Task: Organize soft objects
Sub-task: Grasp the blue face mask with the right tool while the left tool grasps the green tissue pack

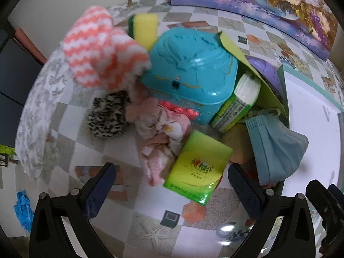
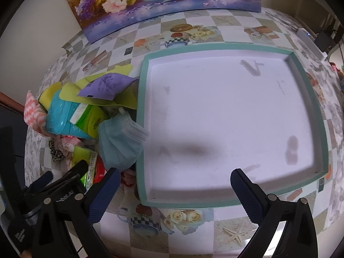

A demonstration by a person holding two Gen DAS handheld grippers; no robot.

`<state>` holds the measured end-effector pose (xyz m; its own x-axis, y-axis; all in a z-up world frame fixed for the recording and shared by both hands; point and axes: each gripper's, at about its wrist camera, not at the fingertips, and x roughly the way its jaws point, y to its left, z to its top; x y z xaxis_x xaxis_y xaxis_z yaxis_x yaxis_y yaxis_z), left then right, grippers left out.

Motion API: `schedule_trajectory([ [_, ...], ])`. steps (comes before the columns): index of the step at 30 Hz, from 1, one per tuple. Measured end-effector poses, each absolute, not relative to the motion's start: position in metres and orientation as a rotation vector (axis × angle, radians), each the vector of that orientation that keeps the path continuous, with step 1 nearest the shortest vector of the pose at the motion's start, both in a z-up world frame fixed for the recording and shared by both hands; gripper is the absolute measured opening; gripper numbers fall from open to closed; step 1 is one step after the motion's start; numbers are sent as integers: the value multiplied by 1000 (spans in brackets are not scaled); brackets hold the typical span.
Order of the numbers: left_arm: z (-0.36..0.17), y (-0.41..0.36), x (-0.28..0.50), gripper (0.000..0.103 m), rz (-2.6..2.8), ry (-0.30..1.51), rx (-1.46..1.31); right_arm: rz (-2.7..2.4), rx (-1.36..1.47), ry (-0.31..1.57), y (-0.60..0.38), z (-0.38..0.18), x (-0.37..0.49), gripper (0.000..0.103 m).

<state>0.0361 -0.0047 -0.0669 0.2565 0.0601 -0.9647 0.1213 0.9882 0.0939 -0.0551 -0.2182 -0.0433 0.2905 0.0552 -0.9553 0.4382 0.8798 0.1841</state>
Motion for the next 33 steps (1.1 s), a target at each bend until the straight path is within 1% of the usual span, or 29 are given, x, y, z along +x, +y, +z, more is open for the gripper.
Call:
schedule_trajectory([
  [3, -72, -4, 37, 101, -69, 1328, 126, -269, 462, 1263, -220, -45, -53, 103],
  [5, -74, -5, 38, 85, -83, 1327, 119, -270, 462, 1257, -220, -45, -51, 103],
  [6, -74, -5, 38, 83, -96, 1330, 112, -268, 461, 1254, -220, -44, -51, 103],
  [8, -76, -9, 39, 71, -119, 1336, 104, -264, 463, 1246, -220, -43, -50, 103],
  [9, -76, -11, 39, 69, -133, 1336, 102, -262, 463, 1242, -220, -43, -50, 103],
  [11, -74, -16, 39, 57, -153, 1329, 99, -257, 458, 1233, -219, -42, -49, 103],
  [16, -74, -19, 40, 56, -140, 1329, 84, -231, 433, 1222, -214, -42, -44, 103],
  [26, -56, 21, 38, 55, -35, 1292, -27, -138, 266, 1221, -180, -47, -22, 103],
  [33, -54, 31, 35, 55, -17, 1294, -60, -93, 161, 1234, -156, -59, -9, 103],
])
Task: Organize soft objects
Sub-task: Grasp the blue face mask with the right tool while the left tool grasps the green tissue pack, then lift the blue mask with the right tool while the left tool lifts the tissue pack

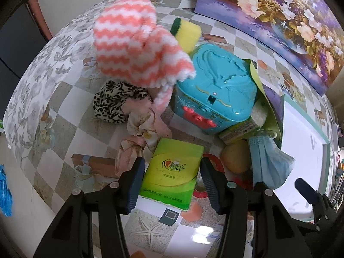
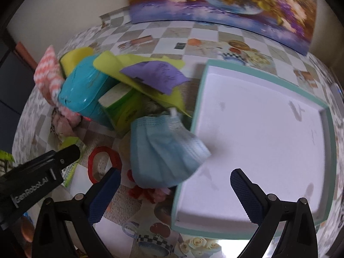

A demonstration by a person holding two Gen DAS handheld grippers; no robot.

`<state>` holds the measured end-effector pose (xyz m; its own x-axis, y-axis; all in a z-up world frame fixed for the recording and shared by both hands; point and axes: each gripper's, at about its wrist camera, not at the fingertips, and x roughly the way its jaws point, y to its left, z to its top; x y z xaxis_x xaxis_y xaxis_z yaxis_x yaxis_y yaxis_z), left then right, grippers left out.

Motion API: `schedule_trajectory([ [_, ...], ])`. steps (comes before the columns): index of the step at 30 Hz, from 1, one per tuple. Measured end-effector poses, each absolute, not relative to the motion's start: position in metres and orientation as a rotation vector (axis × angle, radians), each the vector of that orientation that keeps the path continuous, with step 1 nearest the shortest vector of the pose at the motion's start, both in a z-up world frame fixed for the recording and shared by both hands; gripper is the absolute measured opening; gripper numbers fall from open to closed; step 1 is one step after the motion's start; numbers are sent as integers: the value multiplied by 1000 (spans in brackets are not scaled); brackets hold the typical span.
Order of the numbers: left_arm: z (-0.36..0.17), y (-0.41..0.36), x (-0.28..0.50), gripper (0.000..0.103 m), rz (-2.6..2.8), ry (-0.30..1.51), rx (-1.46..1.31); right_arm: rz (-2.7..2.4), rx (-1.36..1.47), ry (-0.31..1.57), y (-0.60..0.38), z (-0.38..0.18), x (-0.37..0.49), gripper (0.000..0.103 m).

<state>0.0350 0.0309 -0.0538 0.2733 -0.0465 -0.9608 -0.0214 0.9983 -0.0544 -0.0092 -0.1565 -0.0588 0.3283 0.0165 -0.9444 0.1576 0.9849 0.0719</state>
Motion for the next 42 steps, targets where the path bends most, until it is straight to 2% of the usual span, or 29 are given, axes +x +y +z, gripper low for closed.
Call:
schedule_trajectory([
  [2, -50, 41, 31, 55, -17, 1297, -66, -88, 145, 1238, -152, -63, -6, 100],
  [5, -52, 41, 34, 55, -15, 1300, -67, -77, 132, 1253, -148, -70, -3, 88],
  [12, -54, 41, 35, 55, -14, 1307, -65, -62, 145, 1248, -148, -72, -3, 50],
  [18, -55, 40, 35, 55, -13, 1309, -62, -59, 142, 1240, -148, -69, -2, 35],
  [28, -54, 40, 35, 55, -13, 1307, -64, -14, 161, 1188, -146, -47, -5, 30],
  [39, -42, 41, 30, 54, -21, 1269, -66, 27, 220, 1139, -153, -17, -18, 30],
  [42, -35, 40, 28, 50, -17, 1241, -62, 28, 236, 1119, -157, -9, -23, 30],
])
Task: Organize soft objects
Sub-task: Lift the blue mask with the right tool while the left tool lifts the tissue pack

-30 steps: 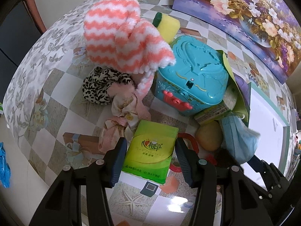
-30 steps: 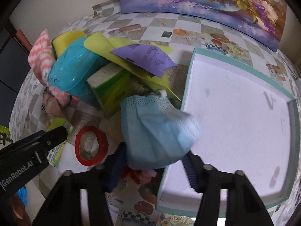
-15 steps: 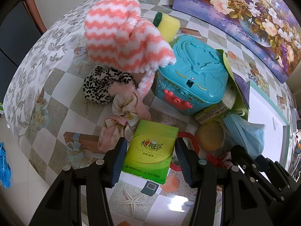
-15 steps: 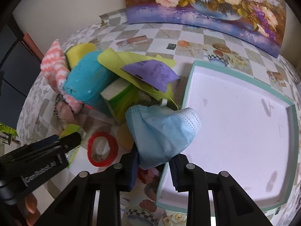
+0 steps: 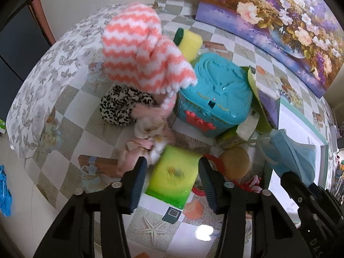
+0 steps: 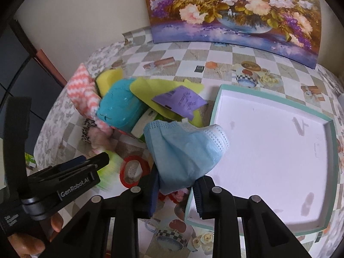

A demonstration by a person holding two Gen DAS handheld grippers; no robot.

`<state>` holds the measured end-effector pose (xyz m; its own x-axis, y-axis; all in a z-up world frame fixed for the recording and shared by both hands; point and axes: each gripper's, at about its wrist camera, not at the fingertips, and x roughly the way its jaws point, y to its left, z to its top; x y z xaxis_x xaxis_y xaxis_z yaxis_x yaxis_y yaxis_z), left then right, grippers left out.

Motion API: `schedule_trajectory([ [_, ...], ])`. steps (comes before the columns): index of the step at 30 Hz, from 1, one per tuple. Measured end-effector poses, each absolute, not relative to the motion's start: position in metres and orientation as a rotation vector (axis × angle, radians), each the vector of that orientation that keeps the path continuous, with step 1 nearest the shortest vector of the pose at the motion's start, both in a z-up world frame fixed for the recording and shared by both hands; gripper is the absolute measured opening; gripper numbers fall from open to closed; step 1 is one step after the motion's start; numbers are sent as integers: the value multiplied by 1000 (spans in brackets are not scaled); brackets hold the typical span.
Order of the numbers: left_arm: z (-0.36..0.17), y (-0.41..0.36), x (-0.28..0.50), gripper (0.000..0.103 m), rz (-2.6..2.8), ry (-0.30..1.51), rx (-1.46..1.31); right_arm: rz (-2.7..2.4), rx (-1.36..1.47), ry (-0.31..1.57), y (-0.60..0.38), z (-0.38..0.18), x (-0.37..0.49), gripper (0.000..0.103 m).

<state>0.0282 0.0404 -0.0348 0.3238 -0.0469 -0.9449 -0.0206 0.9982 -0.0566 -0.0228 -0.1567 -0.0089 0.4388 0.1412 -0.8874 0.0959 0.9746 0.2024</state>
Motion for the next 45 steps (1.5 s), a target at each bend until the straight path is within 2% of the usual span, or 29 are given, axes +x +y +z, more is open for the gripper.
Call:
schedule_trajectory([
  [12, -37, 39, 28, 51, -19, 1256, -59, 3, 272, 1095, -170, 0, -30, 30],
  [14, -40, 38, 28, 64, -9, 1269, -36, 1, 278, 1104, -171, -3, -32, 30],
  [16, -45, 36, 28, 68, -5, 1286, -12, 0, 291, 1119, -172, -6, -34, 30],
  [31, -76, 26, 24, 68, -10, 1395, 66, -18, 324, 1150, -175, -9, -50, 29],
  [33, -78, 24, 25, 67, -11, 1405, 67, -18, 322, 1151, -175, -9, -50, 29],
  [36, -84, 23, 23, 59, -27, 1421, 63, -18, 323, 1150, -175, -8, -50, 29],
  [45, -80, 9, 12, 59, -107, 1436, 20, -11, 323, 1143, -176, -5, -49, 29],
])
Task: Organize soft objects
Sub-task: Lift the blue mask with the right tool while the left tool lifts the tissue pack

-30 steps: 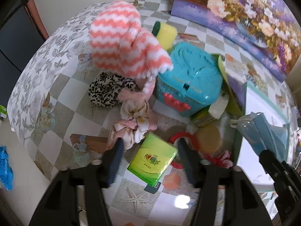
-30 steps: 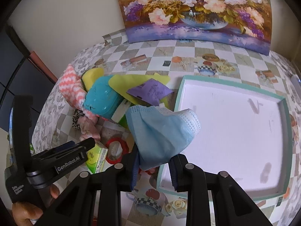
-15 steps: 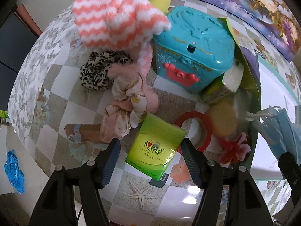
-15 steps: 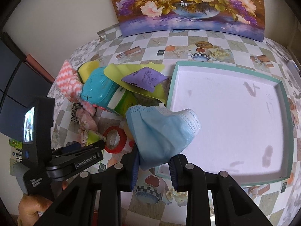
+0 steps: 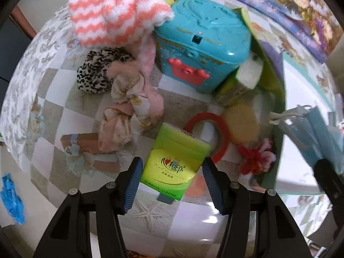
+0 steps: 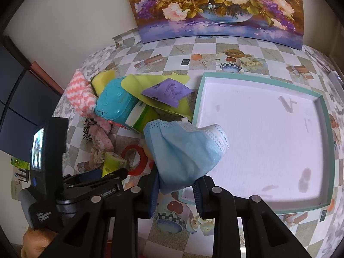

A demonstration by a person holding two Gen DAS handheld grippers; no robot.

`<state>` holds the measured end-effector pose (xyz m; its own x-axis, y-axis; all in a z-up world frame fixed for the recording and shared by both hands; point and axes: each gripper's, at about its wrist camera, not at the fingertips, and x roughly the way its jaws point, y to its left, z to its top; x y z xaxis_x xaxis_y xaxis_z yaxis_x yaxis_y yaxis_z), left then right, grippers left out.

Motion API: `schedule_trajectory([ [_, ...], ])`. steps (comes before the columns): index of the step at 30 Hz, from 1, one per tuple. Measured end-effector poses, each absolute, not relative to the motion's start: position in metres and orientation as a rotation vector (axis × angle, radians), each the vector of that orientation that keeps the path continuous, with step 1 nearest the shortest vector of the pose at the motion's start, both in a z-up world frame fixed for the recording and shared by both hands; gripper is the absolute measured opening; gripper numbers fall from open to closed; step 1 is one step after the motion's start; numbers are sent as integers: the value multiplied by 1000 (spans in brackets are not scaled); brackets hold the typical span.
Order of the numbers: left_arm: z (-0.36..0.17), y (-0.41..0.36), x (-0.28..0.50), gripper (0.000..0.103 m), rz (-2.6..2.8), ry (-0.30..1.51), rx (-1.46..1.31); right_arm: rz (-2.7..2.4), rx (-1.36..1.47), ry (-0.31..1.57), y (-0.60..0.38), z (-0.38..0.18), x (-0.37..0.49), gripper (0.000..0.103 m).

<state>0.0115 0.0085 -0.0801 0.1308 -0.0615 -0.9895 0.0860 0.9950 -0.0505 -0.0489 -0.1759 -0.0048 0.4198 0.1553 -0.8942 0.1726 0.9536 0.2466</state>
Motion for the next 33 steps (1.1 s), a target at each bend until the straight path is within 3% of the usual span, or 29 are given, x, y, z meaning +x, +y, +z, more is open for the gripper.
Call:
schedule_trajectory([
  [24, -99, -28, 16, 61, -155, 1457, 61, -1, 360, 1134, -183, 1, -51, 30],
  [33, -87, -9, 12, 57, -155, 1431, 40, -14, 376, 1135, -187, 0, -50, 29],
])
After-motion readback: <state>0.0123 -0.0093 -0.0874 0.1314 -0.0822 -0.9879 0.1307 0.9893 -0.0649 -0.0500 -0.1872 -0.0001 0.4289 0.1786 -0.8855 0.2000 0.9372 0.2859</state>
